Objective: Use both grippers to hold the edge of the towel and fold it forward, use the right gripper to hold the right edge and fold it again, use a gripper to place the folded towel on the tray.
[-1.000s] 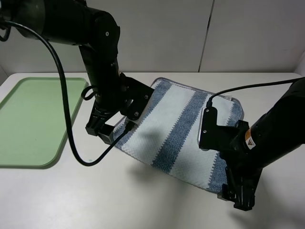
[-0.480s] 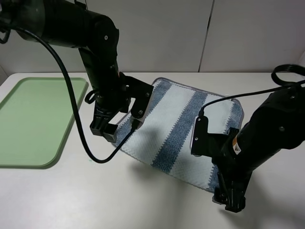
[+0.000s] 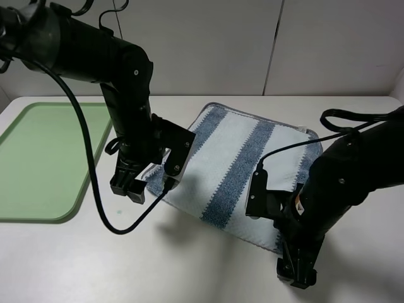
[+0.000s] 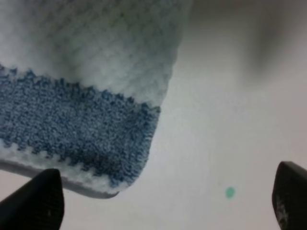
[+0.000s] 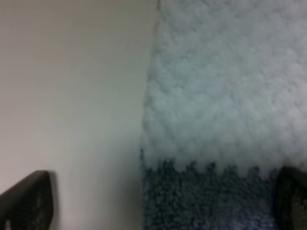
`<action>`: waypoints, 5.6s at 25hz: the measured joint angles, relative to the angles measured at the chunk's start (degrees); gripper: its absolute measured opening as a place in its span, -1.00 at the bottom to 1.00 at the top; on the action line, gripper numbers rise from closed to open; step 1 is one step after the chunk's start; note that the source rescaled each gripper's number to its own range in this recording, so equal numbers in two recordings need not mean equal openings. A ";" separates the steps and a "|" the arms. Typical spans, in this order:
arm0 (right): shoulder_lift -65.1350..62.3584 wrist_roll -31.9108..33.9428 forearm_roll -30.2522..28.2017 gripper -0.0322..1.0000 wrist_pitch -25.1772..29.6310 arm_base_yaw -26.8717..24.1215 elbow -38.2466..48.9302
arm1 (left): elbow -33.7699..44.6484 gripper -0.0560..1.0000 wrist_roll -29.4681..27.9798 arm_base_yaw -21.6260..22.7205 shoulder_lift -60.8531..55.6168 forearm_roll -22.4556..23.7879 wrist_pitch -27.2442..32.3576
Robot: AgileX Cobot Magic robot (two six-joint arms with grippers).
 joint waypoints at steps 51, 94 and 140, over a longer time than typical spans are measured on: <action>2.53 0.63 0.81 1.00 -1.61 0.00 -0.11 | 1.21 0.67 14.49 0.10 9.99 -2.93 -11.88; 2.92 0.64 -0.62 -0.94 -5.86 -0.12 -0.48 | 0.55 -0.89 14.12 0.16 10.30 -2.98 -12.42; -27.94 7.77 3.10 -0.94 30.53 0.45 -2.15 | 1.03 -0.89 8.33 -9.05 -4.77 -9.71 15.57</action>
